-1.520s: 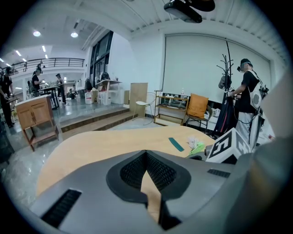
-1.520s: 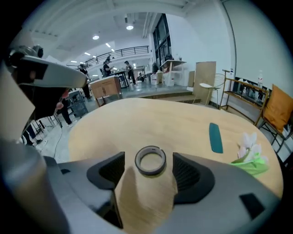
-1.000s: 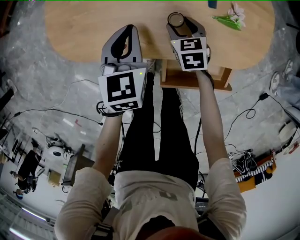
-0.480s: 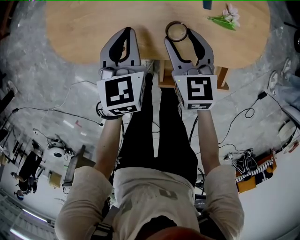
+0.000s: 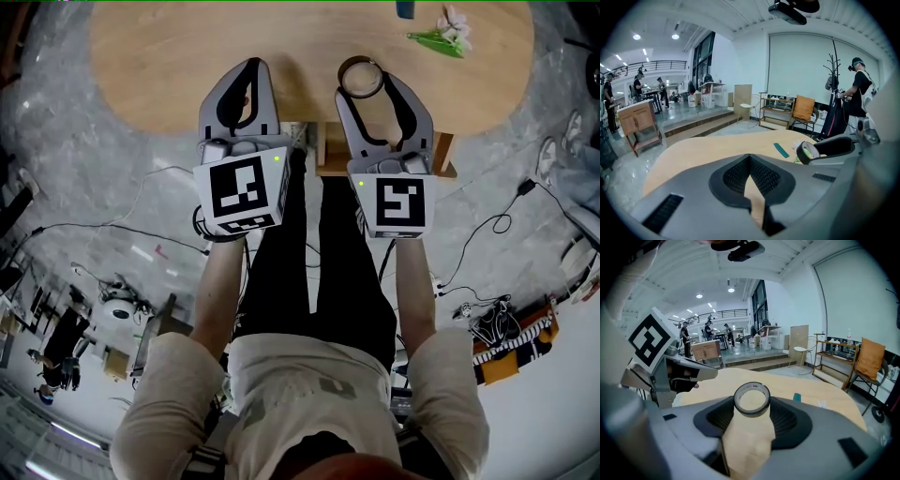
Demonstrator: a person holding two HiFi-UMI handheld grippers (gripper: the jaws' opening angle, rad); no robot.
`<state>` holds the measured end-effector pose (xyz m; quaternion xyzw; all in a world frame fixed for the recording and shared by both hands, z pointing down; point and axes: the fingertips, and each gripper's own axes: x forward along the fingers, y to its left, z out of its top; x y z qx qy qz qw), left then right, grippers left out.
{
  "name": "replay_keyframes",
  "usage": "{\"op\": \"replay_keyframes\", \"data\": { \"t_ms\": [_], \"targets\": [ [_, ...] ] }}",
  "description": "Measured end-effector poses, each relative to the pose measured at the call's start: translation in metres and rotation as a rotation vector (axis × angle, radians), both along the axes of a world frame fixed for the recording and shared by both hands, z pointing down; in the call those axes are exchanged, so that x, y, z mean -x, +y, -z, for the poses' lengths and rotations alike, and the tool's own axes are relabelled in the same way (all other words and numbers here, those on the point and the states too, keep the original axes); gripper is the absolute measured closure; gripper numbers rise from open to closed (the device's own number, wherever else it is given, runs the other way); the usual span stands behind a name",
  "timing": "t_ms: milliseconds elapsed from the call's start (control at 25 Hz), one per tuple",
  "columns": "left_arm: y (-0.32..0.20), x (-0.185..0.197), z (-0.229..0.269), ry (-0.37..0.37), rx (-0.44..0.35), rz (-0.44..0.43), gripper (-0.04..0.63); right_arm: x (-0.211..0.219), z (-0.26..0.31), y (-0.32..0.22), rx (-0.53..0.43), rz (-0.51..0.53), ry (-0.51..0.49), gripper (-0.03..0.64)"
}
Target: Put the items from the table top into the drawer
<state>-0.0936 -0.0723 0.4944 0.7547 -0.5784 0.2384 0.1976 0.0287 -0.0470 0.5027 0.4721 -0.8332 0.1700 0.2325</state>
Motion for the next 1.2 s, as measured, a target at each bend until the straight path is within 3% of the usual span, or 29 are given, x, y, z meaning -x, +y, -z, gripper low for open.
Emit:
{"op": "replay_keyframes", "data": {
  "t_ms": [120,320,640,920,1200],
  "targets": [
    [0.000,-0.001,-0.002,-0.006,0.004,-0.007,0.589,0.004,-0.005,0.005,0.010,0.057,0.012,0.370],
    [0.002,-0.002,-0.006,-0.017,0.013,-0.023,0.589,0.028,-0.053,0.072,0.095,0.404,0.158,0.370],
    [0.014,-0.004,-0.016,-0.037,0.033,-0.052,0.589,-0.010,-0.163,0.183,0.315,0.755,0.352,0.370],
    [0.022,-0.013,-0.022,-0.043,0.052,-0.081,0.589,-0.013,-0.226,0.208,0.391,0.923,0.468,0.370],
    [0.027,-0.011,-0.027,-0.044,0.062,-0.084,0.589,0.006,-0.250,0.222,0.409,1.026,0.497,0.370]
  ]
}}
